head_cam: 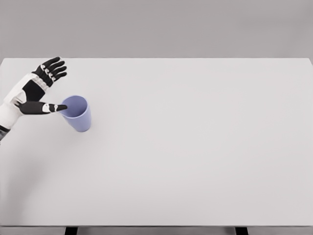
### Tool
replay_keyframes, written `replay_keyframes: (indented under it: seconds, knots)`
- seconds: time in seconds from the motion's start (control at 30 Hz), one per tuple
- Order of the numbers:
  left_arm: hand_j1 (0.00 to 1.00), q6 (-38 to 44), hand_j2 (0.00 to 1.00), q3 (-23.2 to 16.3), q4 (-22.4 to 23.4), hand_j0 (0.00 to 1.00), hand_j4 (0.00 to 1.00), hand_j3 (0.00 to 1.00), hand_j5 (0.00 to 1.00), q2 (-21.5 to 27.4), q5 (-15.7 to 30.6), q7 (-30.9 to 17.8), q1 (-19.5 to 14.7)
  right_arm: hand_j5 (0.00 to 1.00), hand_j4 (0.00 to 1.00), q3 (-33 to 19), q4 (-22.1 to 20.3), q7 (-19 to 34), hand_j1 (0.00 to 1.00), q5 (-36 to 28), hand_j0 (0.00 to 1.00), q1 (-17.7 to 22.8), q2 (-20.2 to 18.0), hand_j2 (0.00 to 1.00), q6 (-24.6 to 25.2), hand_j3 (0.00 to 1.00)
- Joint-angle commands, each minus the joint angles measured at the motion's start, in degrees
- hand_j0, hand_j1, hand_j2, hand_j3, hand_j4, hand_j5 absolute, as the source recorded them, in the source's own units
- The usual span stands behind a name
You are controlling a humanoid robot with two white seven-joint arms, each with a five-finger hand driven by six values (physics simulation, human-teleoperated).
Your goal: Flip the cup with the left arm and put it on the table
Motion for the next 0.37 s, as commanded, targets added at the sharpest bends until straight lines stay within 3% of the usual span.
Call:
replay_keyframes:
  seconds: [0.0,0.17,0.27,0.33]
  knots:
    - [1.0,-0.2,1.0,0.1,-3.5,1.0,1.0,1.0,1.0,3.5,0.0,0.0,0.0,1.0,1.0,0.0,0.0,0.0,1.0,0.0,1.0,0.0,0.0,1.0,-0.1,1.0]
    - [1.0,-0.3,1.0,0.2,-7.1,1.0,1.0,1.0,1.0,6.7,-9.0,0.0,-1.1,1.0,1.0,0.0,0.0,0.0,1.0,0.0,1.0,0.0,0.0,1.0,0.0,1.0]
    - [1.0,-0.2,1.0,-0.2,-11.3,1.0,1.0,1.0,1.0,9.1,-10.0,0.0,-0.4,1.0,1.0,0.0,0.0,0.0,1.0,0.0,1.0,0.0,0.0,1.0,0.0,1.0]
    - [1.0,-0.2,1.0,-0.2,-11.4,1.0,1.0,1.0,1.0,9.1,-12.8,0.0,-0.4,1.0,1.0,0.0,0.0,0.0,1.0,0.1,1.0,0.0,0.0,1.0,-0.1,1.0]
